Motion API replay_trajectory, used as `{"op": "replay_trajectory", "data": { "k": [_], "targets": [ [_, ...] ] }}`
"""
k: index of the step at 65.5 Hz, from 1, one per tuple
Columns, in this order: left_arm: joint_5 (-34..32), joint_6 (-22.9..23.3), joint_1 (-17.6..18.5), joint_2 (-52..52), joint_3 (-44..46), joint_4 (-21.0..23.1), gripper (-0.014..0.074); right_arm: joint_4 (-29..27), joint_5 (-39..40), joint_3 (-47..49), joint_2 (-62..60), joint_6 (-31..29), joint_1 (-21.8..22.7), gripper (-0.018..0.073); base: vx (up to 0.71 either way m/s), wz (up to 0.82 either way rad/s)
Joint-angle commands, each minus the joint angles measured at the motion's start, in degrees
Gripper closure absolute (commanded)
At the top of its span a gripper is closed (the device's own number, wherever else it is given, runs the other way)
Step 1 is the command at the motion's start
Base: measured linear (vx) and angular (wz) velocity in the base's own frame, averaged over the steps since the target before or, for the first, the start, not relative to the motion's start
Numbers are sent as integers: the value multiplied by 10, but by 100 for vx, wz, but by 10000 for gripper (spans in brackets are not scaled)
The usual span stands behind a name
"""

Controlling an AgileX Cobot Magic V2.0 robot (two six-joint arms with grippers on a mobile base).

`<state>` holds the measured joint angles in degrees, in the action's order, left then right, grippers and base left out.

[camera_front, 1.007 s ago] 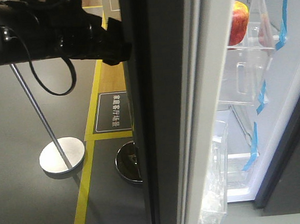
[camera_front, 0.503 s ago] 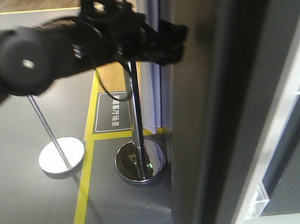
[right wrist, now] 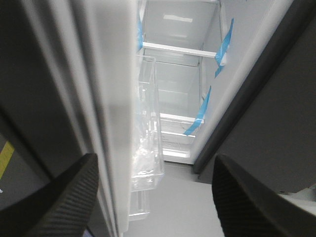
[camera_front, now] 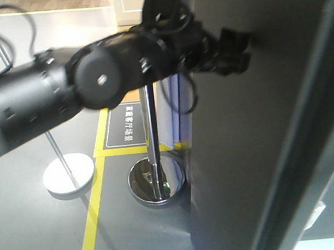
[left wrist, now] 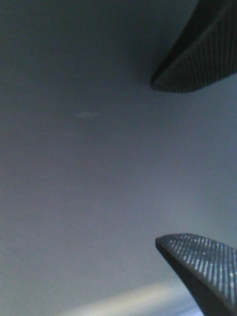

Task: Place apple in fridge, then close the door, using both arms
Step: 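Swing the left arm behind the open door and push it closed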

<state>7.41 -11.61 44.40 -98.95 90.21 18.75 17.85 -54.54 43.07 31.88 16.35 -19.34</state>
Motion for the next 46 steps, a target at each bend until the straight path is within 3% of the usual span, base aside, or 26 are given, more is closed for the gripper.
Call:
{"op": "replay_trajectory", "data": {
  "k": [1, 21, 31, 39, 46],
  "targets": [
    [-30, 4, 10, -8, 71, 8, 27, 15, 32, 13, 5, -2, 3, 85, 0, 0],
    [-30, 4, 8, -78, 183, 8, 27, 15, 32, 13, 5, -2, 3, 85, 0, 0],
    [-22, 4, 3, -86, 196, 2, 27, 15, 32, 13, 5, -2, 3, 85, 0, 0],
    [12, 4, -13, -83, 196, -1, 27, 15, 32, 13, 5, -2, 3, 85, 0, 0],
    [80, 12, -40, -72, 196, 3, 27, 15, 29, 13, 5, -2, 3, 85, 0, 0]
  ]
}}
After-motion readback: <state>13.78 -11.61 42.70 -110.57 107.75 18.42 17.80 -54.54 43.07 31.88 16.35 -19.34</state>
